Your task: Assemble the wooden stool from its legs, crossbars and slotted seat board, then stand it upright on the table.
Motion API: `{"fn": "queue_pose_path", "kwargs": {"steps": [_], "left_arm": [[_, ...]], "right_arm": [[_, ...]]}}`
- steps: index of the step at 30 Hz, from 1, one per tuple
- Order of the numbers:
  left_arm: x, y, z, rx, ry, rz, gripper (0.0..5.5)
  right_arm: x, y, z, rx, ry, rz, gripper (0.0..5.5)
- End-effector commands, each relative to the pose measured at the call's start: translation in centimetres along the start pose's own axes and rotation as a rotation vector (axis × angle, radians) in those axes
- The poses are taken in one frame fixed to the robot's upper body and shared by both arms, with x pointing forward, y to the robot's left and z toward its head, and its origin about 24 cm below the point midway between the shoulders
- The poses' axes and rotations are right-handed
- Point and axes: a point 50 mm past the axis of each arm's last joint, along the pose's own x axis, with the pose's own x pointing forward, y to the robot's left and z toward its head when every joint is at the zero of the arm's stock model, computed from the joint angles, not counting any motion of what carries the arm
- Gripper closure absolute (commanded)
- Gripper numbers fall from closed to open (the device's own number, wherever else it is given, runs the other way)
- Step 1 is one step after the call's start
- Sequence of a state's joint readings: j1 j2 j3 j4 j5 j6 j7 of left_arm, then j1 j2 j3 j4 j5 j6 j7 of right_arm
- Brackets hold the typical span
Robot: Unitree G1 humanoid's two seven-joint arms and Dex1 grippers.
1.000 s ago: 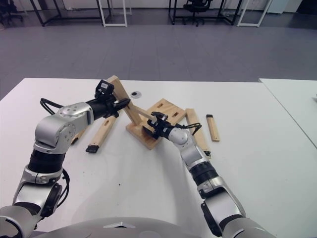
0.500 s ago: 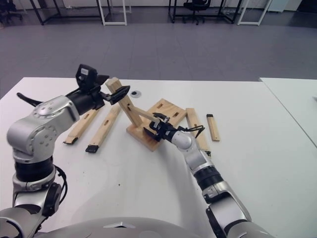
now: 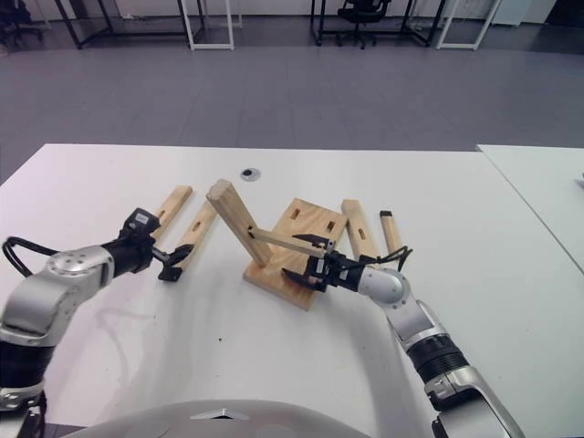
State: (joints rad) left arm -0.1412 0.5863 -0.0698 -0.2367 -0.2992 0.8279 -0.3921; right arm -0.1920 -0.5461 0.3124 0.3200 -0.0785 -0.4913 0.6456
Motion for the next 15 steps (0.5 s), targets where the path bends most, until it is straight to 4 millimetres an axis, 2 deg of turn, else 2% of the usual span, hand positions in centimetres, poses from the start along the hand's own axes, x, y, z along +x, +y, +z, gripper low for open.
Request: {"fn": "queue_pose_path", "kwargs": {"steps": [1,4,8,11,15], "left_arm": [[1.9,0.8,-2.0,-0.026,0.050,0.050,0.45],[2.6,0.6,-2.5,-0.053,0.038,0.017,0.96],[2.8,0.4,-2.6,-0.033,0.021,-0.003,1.67],[2.8,0.1,-2.6,-0.023,0.008,-0.017,2.14],[3.0,-0.5,-2.0,-0.029,-0.029,-0.047,2.92]], "right_arm": [[-1.8,-0.5,-2.0,-0.063,0.104,-0.037,1.62],[-3.8,-1.5,-3.1,-0.046,0.184,-0.131,1.62],[-5.1,-2.7,-4.0,0.008,0.320,-0.247,1.62],[-4.7,-2.7,-3.9,0.026,0.376,-0.232,1.62],[-2.6,-3.1,-4.0,-0.008,0.445,-0.159,1.62]]}}
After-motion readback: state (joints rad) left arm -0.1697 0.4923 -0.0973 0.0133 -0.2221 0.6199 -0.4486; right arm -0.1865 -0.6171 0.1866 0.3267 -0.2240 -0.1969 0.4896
